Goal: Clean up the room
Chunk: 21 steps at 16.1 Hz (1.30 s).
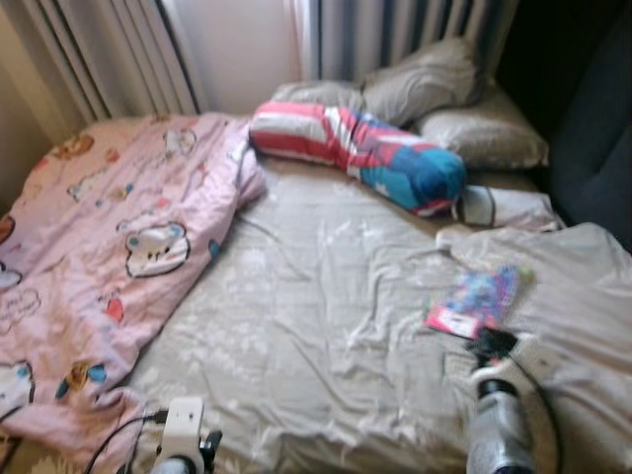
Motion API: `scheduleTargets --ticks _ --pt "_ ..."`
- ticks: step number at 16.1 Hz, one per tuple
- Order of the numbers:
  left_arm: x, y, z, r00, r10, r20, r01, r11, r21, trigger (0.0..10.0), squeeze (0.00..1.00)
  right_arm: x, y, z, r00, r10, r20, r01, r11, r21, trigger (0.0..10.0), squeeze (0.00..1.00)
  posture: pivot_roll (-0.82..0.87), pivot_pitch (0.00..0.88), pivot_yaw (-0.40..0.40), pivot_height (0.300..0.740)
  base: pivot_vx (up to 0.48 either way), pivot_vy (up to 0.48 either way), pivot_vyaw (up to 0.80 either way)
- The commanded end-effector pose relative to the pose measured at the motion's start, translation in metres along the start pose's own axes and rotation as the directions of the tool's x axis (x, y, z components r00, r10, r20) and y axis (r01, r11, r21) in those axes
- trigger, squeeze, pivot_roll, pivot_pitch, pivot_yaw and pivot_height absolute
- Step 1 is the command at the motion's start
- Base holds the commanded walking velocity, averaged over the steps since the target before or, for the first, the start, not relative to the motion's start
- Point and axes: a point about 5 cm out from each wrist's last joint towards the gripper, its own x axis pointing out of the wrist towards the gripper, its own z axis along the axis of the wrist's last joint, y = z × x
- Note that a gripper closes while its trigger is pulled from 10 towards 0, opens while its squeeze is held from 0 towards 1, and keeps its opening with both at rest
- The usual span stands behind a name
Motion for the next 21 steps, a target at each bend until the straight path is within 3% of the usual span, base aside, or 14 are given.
scheduleTargets --ticks 1,3,4,7,10,18,21 --pt "-0.002 0.003 -0.006 1.0 -0.001 -0.019 0.002 1.0 0.017 10.0 0.0 0.005 0.002 0.005 1.0 -0.017 0.021 0.014 0.99 0.142 10.0 0.0 -0.02 0.077 0.049 0.74 0.0 0.0 0.0" --pt "-0.003 0.007 -0.007 1.0 -0.006 -0.015 0.007 0.999 0.032 10.0 0.0 0.009 0.001 0.007 0.998 -0.054 0.015 0.046 0.948 0.315 10.0 0.0 0.0 0.106 0.064 0.74 0.0 0.0 0.0" --pt "-0.004 0.009 -0.008 1.0 -0.008 -0.015 0.008 0.999 0.038 10.0 0.0 0.009 0.003 0.004 0.999 -0.048 -0.006 0.047 0.931 0.361 10.0 0.0 0.0 0.117 0.068 0.74 0.0 0.0 0.0" --pt "-0.008 0.016 -0.013 1.0 -0.002 -0.015 0.003 0.999 0.047 10.0 0.0 0.012 0.018 -0.002 0.998 0.033 -0.049 -0.012 0.929 0.369 10.0 0.0 0.03 0.139 0.078 0.74 0.0 0.0 0.0" --pt "-0.008 0.018 -0.013 1.0 -0.005 -0.011 0.005 0.999 0.054 10.0 0.0 0.016 0.031 0.005 0.995 0.102 -0.004 -0.095 0.942 0.322 10.0 0.0 0.03 0.149 0.081 0.74 0.0 0.0 0.0" --pt "-0.007 0.012 -0.009 0.999 -0.031 0.014 0.03 0.998 0.054 10.0 0.0 0.015 0.02 0.009 0.999 0.036 0.018 -0.04 0.973 0.229 10.0 0.0 0.03 0.146 0.075 0.74 0.0 0.0 0.0" --pt "-0.008 0.014 -0.01 1.0 -0.024 0.015 0.023 0.999 0.049 10.0 0.0 0.014 0.013 0.013 0.999 -0.023 0.032 0.02 0.997 0.074 10.0 0.0 0.03 0.151 0.072 0.74 0.0 0.0 0.0"
